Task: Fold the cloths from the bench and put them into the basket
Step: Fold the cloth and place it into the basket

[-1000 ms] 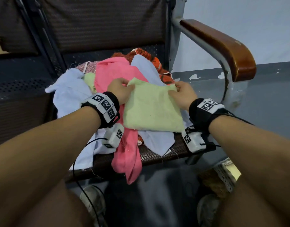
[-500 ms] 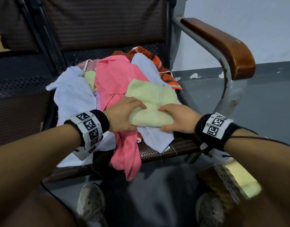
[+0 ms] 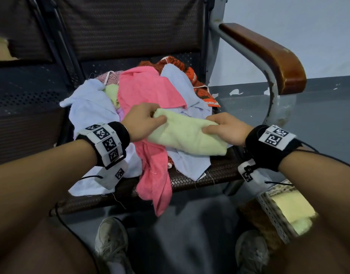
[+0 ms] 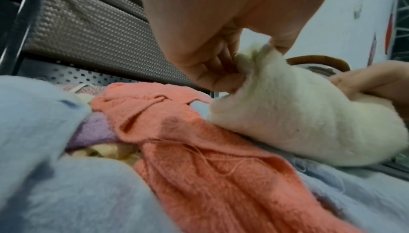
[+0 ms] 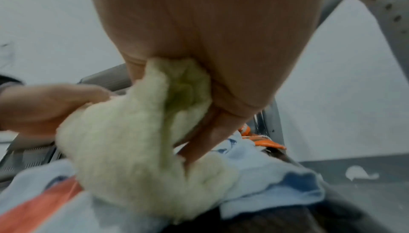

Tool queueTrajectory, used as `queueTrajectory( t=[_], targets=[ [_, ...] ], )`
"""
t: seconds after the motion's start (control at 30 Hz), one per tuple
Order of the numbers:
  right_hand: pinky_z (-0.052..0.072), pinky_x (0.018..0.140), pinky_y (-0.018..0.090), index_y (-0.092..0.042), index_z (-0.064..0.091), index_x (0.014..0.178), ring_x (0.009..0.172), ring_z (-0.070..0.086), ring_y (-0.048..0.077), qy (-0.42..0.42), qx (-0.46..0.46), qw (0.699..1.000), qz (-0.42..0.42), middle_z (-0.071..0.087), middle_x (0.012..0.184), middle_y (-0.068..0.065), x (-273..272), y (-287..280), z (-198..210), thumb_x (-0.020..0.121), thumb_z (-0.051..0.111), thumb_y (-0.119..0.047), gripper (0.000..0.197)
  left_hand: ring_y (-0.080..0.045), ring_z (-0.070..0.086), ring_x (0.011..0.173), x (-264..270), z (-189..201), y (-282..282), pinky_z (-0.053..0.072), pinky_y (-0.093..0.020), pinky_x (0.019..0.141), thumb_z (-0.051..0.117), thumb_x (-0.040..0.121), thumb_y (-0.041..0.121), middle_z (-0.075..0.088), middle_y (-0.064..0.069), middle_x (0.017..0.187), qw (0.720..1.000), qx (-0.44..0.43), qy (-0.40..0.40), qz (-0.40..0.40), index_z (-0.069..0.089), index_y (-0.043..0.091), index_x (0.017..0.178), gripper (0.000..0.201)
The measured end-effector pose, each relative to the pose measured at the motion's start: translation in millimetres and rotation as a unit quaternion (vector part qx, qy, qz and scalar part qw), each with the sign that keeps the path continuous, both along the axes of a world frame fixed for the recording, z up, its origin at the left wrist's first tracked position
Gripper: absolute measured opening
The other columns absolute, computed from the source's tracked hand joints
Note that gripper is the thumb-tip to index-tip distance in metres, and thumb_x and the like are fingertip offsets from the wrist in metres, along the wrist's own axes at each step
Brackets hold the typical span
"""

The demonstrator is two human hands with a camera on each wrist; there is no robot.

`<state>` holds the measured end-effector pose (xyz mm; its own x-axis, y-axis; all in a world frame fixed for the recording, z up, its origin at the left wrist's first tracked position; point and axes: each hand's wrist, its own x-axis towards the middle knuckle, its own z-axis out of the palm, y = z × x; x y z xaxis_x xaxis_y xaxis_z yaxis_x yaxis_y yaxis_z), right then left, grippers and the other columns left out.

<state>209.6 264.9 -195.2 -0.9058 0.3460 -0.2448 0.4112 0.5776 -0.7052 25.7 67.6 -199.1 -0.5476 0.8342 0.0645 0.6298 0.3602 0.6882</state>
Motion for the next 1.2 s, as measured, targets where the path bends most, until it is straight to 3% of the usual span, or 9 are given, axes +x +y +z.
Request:
queueTrajectory(
  t=[0.17, 0.27, 0.37, 0.43, 0.63, 0.8, 0.93, 1.07, 1.2],
  targets=[
    [0.05, 0.089, 0.033, -0.012, 0.072, 0.104, 0.095, 0.066, 0.016, -0.015, 0.02, 0.999, -0.045, 0.072, 0.104, 0.001, -5, 8, -17, 0.096, 0.061, -0.039, 0.03, -0.017, 0.05, 0.073, -10, -14, 10, 0.034, -0.031, 0.064, 0.059, 0.094, 0.042, 0.056, 0.001, 0.078, 0.994, -0.039, -0.009, 0.104, 0.058, 0.016, 0.084, 0.029],
    [0.048, 0.099, 0.038, -0.014, 0.074, 0.102, 0.106, 0.063, 0.019, -0.006, 0.069, 0.994, -0.09, 0.071, 0.111, 0.002, -10, 13, -30, 0.096, 0.061, -0.035, 0.026, -0.025, 0.056, 0.078, -14, -12, 12, 0.039, -0.033, 0.068, 0.048, 0.091, 0.066, 0.064, -0.008, 0.089, 0.979, -0.139, 0.002, 0.148, 0.058, 0.013, 0.083, 0.054],
    [0.048, 0.091, 0.033, -0.016, 0.074, 0.099, 0.105, 0.062, 0.021, -0.024, 0.105, 0.99, -0.095, 0.07, 0.112, 0.003, -16, 14, -39, 0.096, 0.06, -0.032, 0.021, -0.029, 0.067, 0.07, -9, -9, 17, 0.052, -0.032, 0.066, 0.037, 0.081, 0.085, 0.073, -0.017, 0.09, 0.954, -0.23, -0.132, 0.137, 0.056, 0.011, 0.088, 0.077],
    [0.046, 0.083, 0.029, -0.016, 0.072, 0.102, 0.104, 0.062, 0.022, -0.029, 0.134, 0.986, -0.098, 0.069, 0.114, 0.004, -19, 13, -42, 0.097, 0.058, -0.03, 0.021, -0.024, 0.069, 0.051, 0, -6, 18, 0.052, -0.024, 0.047, 0.048, 0.074, 0.087, 0.076, -0.014, 0.075, 0.928, -0.248, -0.243, 0.134, 0.056, 0.013, 0.103, 0.08],
    [0.048, 0.082, 0.028, -0.021, 0.067, 0.102, 0.101, 0.062, 0.023, -0.075, 0.163, 0.981, -0.074, 0.066, 0.116, 0.006, -12, 14, -28, 0.091, 0.06, -0.02, 0.012, -0.013, 0.061, 0.043, 10, 13, 37, 0.044, -0.019, 0.04, 0.073, 0.074, 0.064, 0.069, -0.007, 0.066, 0.962, -0.138, -0.194, 0.134, 0.066, 0.006, 0.088, 0.06],
    [0.052, 0.097, 0.033, -0.023, 0.045, 0.136, 0.113, 0.062, 0.013, 0.059, -0.036, 0.996, -0.05, 0.061, 0.126, 0.001, 14, 9, 11, 0.082, 0.068, -0.013, 0.06, -0.008, 0.064, 0.068, 47, 39, 58, 0.049, -0.018, 0.056, 0.085, 0.072, 0.039, 0.07, 0.003, 0.082, 0.984, 0.012, -0.179, 0.007, 0.066, 0.013, 0.088, 0.035],
    [0.056, 0.09, 0.027, -0.022, 0.054, 0.133, 0.109, 0.067, 0.009, 0.123, -0.145, 0.981, -0.048, 0.07, 0.119, -0.001, 51, 5, 50, 0.077, 0.08, -0.019, 0.062, -0.012, 0.063, 0.082, 88, 64, 84, 0.053, -0.03, 0.072, 0.09, 0.068, 0.022, 0.066, -0.004, 0.089, 0.964, 0.118, -0.233, -0.053, 0.058, 0.015, 0.091, 0.04],
    [0.054, 0.098, 0.035, -0.014, 0.065, 0.124, 0.107, 0.071, 0.014, 0.091, -0.194, 0.97, -0.114, 0.074, 0.116, -0.002, 108, 28, 64, 0.087, 0.076, -0.025, 0.04, -0.009, 0.061, 0.072, 133, 74, 121, 0.051, -0.024, 0.059, 0.088, 0.071, 0.031, 0.063, 0.001, 0.082, 0.954, 0.14, -0.252, -0.086, 0.056, 0.016, 0.088, 0.039],
    [0.054, 0.097, 0.04, -0.012, 0.061, 0.129, 0.111, 0.069, 0.022, 0.114, -0.263, 0.938, -0.194, 0.073, 0.12, 0.004, 172, 58, 62, 0.091, 0.07, -0.032, 0.043, -0.017, 0.072, 0.098, 193, 56, 156, 0.057, -0.029, 0.074, 0.072, 0.089, 0.027, 0.074, -0.001, 0.11, 0.885, 0.112, -0.406, -0.197, 0.065, 0.016, 0.117, 0.03]
  ],
)
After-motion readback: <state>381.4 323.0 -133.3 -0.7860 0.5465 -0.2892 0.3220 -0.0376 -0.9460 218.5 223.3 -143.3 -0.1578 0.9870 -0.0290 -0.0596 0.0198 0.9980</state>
